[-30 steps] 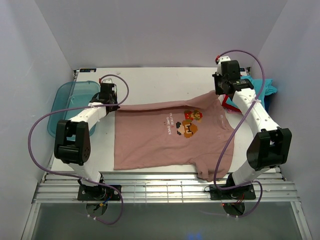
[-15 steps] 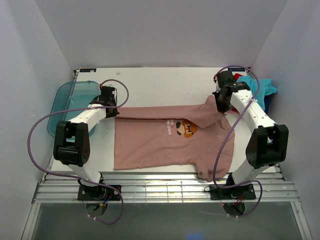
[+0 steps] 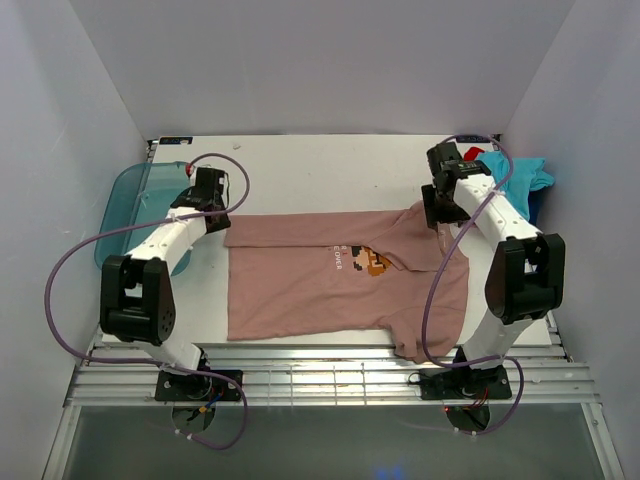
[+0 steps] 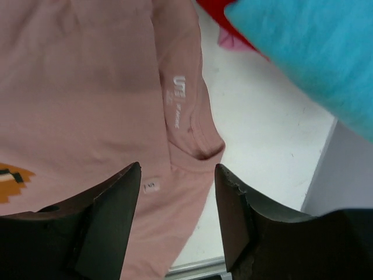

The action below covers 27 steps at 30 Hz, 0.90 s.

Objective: Fold and stack the t-shirts
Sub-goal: Fold the tshirt

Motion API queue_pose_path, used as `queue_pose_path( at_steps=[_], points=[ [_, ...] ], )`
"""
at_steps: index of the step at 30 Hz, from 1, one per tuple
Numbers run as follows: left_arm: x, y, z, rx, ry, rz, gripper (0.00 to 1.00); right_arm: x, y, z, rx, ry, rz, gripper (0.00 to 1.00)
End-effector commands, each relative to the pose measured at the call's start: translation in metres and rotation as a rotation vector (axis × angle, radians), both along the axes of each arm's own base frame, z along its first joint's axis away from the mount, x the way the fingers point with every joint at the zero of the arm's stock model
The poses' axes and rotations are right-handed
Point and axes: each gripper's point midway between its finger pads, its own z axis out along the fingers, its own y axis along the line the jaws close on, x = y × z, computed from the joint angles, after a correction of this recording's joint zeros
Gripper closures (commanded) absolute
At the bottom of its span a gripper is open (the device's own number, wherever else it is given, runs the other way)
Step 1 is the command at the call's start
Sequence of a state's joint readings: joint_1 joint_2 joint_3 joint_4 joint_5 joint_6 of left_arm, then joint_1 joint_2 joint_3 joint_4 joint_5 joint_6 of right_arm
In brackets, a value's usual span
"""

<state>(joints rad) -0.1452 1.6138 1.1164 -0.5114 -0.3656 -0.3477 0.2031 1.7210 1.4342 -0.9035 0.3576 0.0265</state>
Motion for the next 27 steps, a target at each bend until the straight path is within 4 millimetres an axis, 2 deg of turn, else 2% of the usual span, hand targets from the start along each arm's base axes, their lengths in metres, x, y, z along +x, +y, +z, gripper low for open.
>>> queue_pose_path(
  at_steps=[1, 4, 7, 10, 15, 16, 18, 24, 27],
  points=[
    [0.031, -0.003, 0.064, -0.046, -0.233, 0.047, 0.55, 0.057, 0.022, 0.034, 0.099, -0.239, 0.032, 0.41],
    [0.041, -0.011, 0.066, -0.078, -0.255, 0.024, 0.61, 0.083, 0.037, 0.030, 0.158, -0.289, 0.062, 0.43],
    [0.051, -0.018, 0.055, -0.104, -0.237, 0.007, 0.67, 0.105, 0.041, 0.011, 0.156, -0.262, 0.070, 0.44],
    [0.058, -0.027, 0.040, -0.140, -0.212, -0.007, 0.73, 0.124, 0.043, 0.000, 0.158, -0.255, 0.069, 0.45],
    [0.066, -0.036, 0.022, -0.187, -0.207, -0.018, 0.80, 0.149, 0.038, -0.005, 0.151, -0.263, 0.095, 0.46],
    [0.067, -0.036, 0.021, -0.188, -0.205, -0.018, 0.81, 0.152, 0.035, -0.010, 0.150, -0.255, 0.087, 0.46],
    [0.069, -0.037, 0.017, -0.189, -0.198, -0.018, 0.83, 0.157, 0.032, -0.007, 0.150, -0.262, 0.084, 0.46],
    [0.073, -0.036, 0.017, -0.170, -0.196, -0.025, 0.84, 0.152, 0.021, -0.017, 0.155, -0.236, 0.067, 0.47],
    [0.072, -0.034, 0.017, -0.166, -0.198, -0.022, 0.85, 0.145, 0.022, -0.027, 0.186, -0.193, 0.061, 0.54]
  ],
)
